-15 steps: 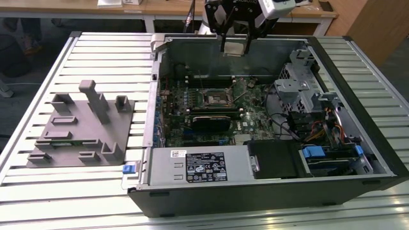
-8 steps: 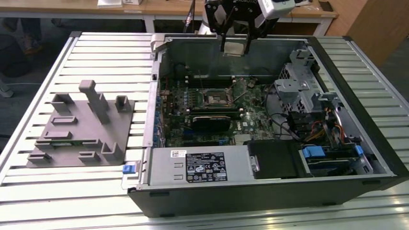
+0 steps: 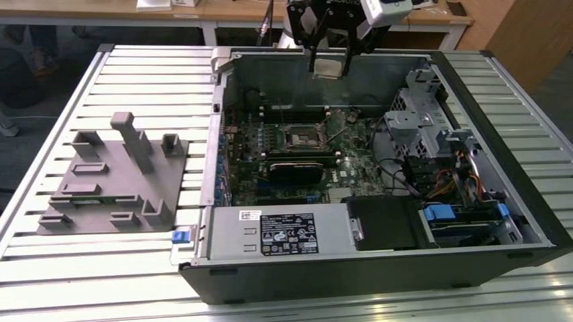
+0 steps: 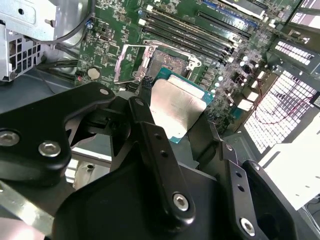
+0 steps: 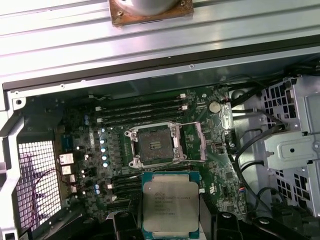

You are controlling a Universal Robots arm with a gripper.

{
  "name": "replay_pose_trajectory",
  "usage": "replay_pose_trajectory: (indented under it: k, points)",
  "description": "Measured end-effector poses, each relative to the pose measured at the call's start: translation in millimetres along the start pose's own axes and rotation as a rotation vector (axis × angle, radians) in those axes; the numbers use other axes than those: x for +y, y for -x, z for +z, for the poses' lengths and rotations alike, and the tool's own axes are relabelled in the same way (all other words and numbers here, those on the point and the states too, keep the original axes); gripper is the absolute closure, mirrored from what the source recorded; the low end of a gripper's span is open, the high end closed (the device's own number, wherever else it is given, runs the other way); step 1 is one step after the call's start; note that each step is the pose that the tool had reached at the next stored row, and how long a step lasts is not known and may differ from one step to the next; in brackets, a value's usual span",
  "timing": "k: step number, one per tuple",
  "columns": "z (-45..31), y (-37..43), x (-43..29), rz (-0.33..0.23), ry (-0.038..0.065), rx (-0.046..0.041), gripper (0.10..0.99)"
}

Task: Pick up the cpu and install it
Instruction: 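Place the cpu into insertion slot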

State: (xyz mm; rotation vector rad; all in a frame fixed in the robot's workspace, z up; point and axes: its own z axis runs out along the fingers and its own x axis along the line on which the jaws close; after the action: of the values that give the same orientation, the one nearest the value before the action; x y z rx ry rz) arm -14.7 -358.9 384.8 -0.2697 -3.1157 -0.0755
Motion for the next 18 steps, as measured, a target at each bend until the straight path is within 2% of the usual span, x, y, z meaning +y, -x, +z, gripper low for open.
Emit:
replay_pose_trajectory:
  k: [18]
  points:
    - [0.0,0.0,0.0,0.028,0.001,-0.0013,0.545]
